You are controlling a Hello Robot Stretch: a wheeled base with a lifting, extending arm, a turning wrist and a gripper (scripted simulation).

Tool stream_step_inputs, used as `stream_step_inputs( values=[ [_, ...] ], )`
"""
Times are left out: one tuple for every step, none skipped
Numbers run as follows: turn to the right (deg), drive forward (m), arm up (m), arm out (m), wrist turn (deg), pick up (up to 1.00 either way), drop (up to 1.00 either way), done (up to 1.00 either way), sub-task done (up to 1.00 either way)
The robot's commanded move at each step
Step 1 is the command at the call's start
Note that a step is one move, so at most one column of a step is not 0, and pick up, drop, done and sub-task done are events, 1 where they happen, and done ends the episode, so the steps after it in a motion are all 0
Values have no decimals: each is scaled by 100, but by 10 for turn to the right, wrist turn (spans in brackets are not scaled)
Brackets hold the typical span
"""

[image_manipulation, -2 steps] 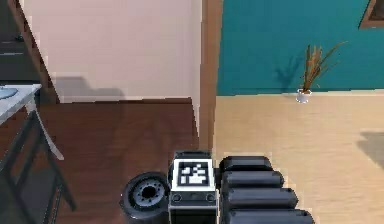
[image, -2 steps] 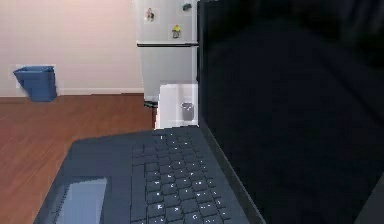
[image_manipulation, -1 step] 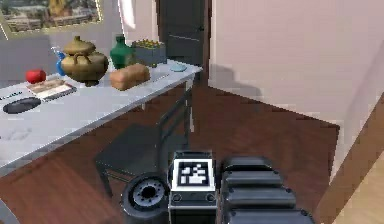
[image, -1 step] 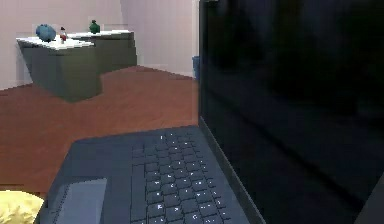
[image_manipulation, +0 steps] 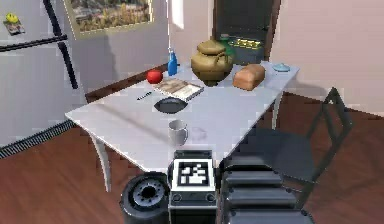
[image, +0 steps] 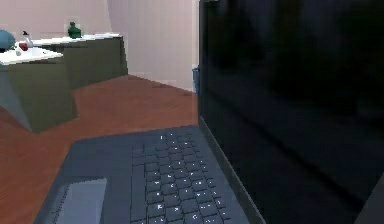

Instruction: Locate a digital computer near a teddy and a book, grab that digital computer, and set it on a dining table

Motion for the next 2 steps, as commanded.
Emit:
stream_step_inputs(
  values=[
    [-360,0,0,0,0,0,0,0,0],
    [0,5,0,0,0,0,0,0,0]
  ],
)
